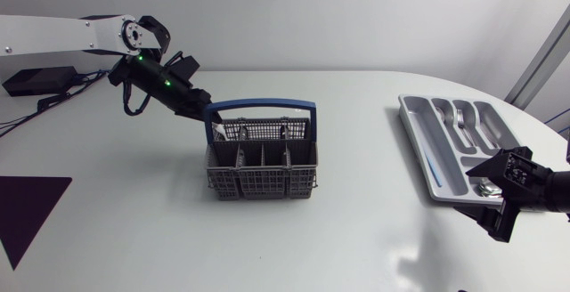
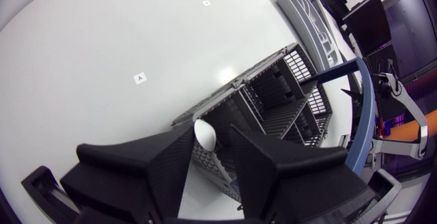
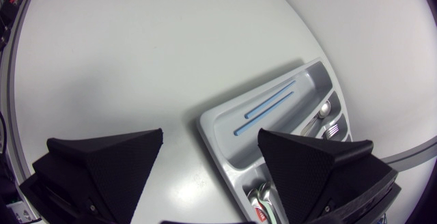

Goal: Unload the cutlery basket into the drawer organizer.

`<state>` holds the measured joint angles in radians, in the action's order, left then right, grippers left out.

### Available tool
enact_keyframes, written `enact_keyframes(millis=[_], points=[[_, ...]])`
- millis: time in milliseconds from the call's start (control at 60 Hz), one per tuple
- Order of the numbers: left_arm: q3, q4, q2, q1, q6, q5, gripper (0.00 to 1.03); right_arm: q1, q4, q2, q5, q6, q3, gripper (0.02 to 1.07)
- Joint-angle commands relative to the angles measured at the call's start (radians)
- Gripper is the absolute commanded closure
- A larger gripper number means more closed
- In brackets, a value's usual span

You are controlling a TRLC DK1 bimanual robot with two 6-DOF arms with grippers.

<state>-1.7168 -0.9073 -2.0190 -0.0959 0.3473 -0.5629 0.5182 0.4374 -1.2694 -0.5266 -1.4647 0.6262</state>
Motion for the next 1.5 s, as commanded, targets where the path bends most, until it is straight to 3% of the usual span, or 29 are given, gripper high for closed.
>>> enact_keyframes(millis=[0, 117, 233, 450, 567, 750, 1300, 1483], points=[[-0.012, -0.001, -0.024, -0.008, -0.014, 0.001, 0.70, -0.007, -0.005, 0.011, 0.004, 0.020, -0.029, 0.07], [-0.012, -0.001, -0.027, -0.015, -0.014, 0.001, 0.70, -0.007, -0.020, 0.008, 0.005, 0.018, -0.043, 0.07], [-0.012, -0.002, -0.026, -0.016, -0.018, 0.001, 0.79, -0.006, -0.025, 0.008, 0.005, 0.015, -0.046, 0.07], [-0.009, -0.007, -0.009, -0.024, -0.018, 0.003, 0.84, -0.003, -0.026, 0.008, 0.004, 0.012, -0.048, 0.07], [-0.007, -0.007, 0.003, -0.025, -0.016, 0.003, 0.92, -0.003, -0.028, 0.008, 0.004, 0.012, -0.052, 0.07], [-0.003, -0.008, 0.023, -0.022, -0.016, 0.004, 0.97, -0.001, -0.035, 0.008, 0.004, 0.007, -0.059, 0.07], [-0.033, -0.054, 0.114, -0.036, -0.044, 0.001, 1.00, 0.006, -0.026, 0.050, -0.003, 0.001, -0.068, 0.07], [-0.089, -0.123, 0.121, -0.021, -0.087, -0.126, 1.00, 0.006, -0.017, 0.068, -0.006, 0.001, -0.071, 0.07]])
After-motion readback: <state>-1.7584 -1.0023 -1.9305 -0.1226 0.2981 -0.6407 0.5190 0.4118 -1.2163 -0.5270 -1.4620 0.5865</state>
